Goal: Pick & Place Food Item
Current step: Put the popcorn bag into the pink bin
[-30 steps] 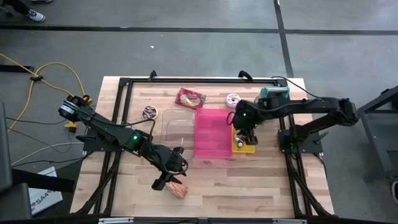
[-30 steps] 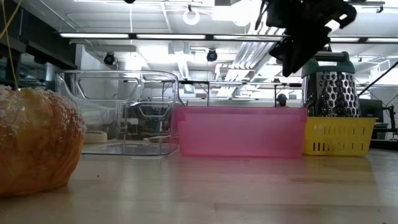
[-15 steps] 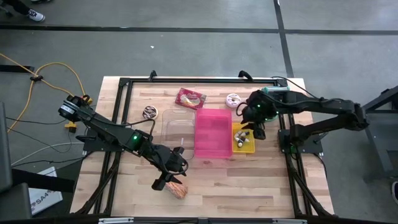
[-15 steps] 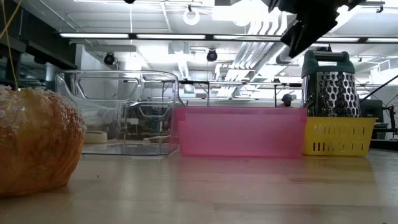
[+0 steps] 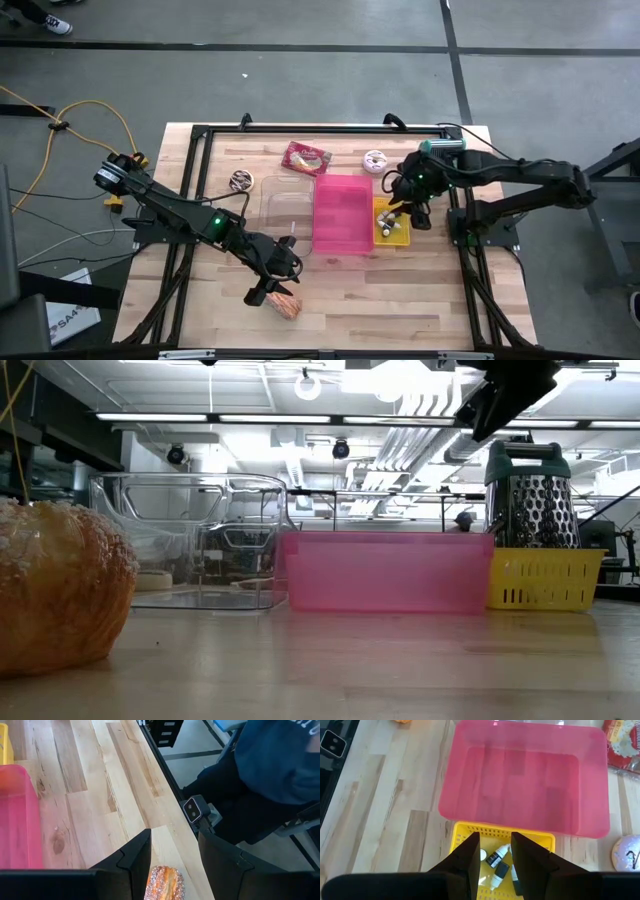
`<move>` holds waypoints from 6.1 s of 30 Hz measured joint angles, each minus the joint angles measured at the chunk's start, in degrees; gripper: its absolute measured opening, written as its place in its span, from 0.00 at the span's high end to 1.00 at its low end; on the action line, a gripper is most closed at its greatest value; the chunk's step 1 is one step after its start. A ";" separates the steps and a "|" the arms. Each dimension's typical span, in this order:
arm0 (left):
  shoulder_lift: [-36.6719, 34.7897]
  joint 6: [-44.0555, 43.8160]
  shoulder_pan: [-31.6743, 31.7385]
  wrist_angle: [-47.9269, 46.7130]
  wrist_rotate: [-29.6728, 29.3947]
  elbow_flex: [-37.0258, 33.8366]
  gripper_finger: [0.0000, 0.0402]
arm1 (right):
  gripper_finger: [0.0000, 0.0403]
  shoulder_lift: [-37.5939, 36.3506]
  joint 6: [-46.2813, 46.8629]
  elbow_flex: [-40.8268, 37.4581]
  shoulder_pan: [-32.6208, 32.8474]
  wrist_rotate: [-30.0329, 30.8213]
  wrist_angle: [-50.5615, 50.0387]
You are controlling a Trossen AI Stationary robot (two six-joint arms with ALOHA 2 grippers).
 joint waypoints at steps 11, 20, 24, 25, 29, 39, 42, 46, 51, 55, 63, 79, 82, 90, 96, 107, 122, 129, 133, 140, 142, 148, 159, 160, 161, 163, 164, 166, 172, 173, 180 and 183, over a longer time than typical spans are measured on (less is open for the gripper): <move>0.00 0.00 0.00 0.00 0.00 0.00 0.60 | 0.76 0.06 0.10 0.00 -0.07 0.06 3.52; -0.01 0.00 0.00 0.00 -0.02 0.00 0.60 | 0.76 0.06 0.10 0.00 -0.07 0.04 8.04; 0.00 0.00 0.00 -0.02 0.00 0.00 0.60 | 0.76 0.07 0.10 0.00 -0.07 0.05 9.82; 0.00 0.00 0.00 0.00 0.00 0.00 0.60 | 0.76 0.06 0.10 0.00 -0.07 0.04 10.21; 0.00 0.02 0.00 0.00 -0.18 0.00 0.60 | 0.76 0.08 0.10 -0.02 -0.07 0.06 11.09; 0.00 -1.37 0.01 1.49 -10.39 0.00 0.60 | 0.76 0.08 0.10 -0.02 -0.07 0.06 11.66; 0.00 -1.38 0.00 2.54 -14.25 0.01 0.60 | 0.76 0.08 0.10 -0.02 -0.07 0.06 11.64; 0.00 -1.47 0.02 2.80 -18.71 0.00 0.60 | 0.76 0.08 0.10 -0.02 -0.07 0.05 11.65; 0.00 -5.52 1.29 4.37 -22.26 0.01 0.60 | 0.76 0.08 0.10 -0.02 -0.07 0.06 11.66; 0.00 -7.85 4.49 4.72 -22.38 0.01 0.60 | 0.76 0.08 0.09 -0.02 -0.07 0.06 11.66; -0.02 -6.51 14.46 4.29 -12.61 0.01 0.60 | 0.76 0.08 0.08 -0.02 -0.07 0.06 11.66; -0.02 3.25 39.99 2.54 5.67 0.00 0.60 | 0.76 0.08 0.08 -0.02 -0.07 0.06 11.66; -0.02 3.22 43.76 2.50 5.68 0.02 0.60 | 0.76 0.10 0.08 -0.02 -0.09 0.06 11.66; -0.02 0.28 52.04 2.49 5.66 0.00 0.60 | 0.76 0.10 0.08 -0.02 -0.09 0.06 11.66; -0.02 -0.20 57.19 2.14 4.72 0.01 0.60 | 0.76 0.10 0.08 -0.02 -0.07 0.06 11.66; -0.02 -4.02 68.60 -0.14 11.81 0.01 0.60 | 0.76 0.10 0.08 -0.02 -0.07 0.06 11.66; -0.02 -10.82 80.33 -0.63 19.69 -3.43 0.60 | 0.76 0.10 0.08 -0.02 -0.09 0.06 11.66; 1.28 -13.82 81.07 -0.36 20.63 -5.51 0.60 | 0.76 0.10 0.08 -0.02 -0.09 0.06 11.66; 5.28 -12.85 81.09 -0.08 24.01 -5.64 0.60 | 0.76 0.10 0.08 -0.03 -0.08 0.08 11.66; 11.75 -5.21 82.77 0.80 29.40 -5.64 0.60 | 0.76 0.10 0.08 -0.04 -0.09 0.08 11.86; 12.99 -4.64 83.29 0.69 29.46 -5.64 0.60 | 0.76 0.10 0.08 -0.04 -0.09 0.07 11.86; 15.90 -5.87 83.75 0.57 29.44 -5.64 0.60 | 0.76 0.10 0.08 -0.02 -0.09 0.06 12.12; 18.45 -6.46 82.58 -1.53 25.44 -5.62 0.60 | 0.76 0.10 0.08 -0.04 -0.08 0.07 12.21; 18.45 -6.34 82.33 -1.80 24.74 -5.62 0.60 | 0.76 0.10 0.08 -0.04 -0.07 0.06 12.21; 18.45 -6.23 82.11 -2.04 24.33 -5.62 0.60 | 0.76 0.10 0.08 -0.04 -0.09 0.06 12.23; 18.45 -6.23 81.58 -2.16 23.75 -5.54 0.60 | 0.76 0.10 0.08 -0.04 -0.07 0.08 12.29; 18.45 -6.23 81.27 -2.14 23.22 -5.53 0.60 | 0.76 0.10 0.08 -0.04 -0.08 0.07 12.29; 18.45 -6.23 80.78 -2.17 21.72 -5.51 0.60 | 0.76 0.10 0.08 -0.04 -0.09 0.08 12.34; 18.45 -6.32 79.80 -2.22 19.03 -5.51 0.60 | 0.76 0.10 0.08 -0.04 -0.07 0.06 12.49; 18.45 -6.49 79.66 -2.21 18.66 -5.51 0.60 | 0.76 0.10 0.08 -0.04 -0.09 0.06 12.49; 18.65 -7.21 78.24 -2.16 16.25 -5.46 0.60 | 0.76 0.10 0.08 -0.04 -0.09 0.06 12.49; 18.67 -7.53 77.46 -2.19 15.61 -5.44 0.60 | 0.76 0.10 0.08 -0.04 -0.09 0.06 12.49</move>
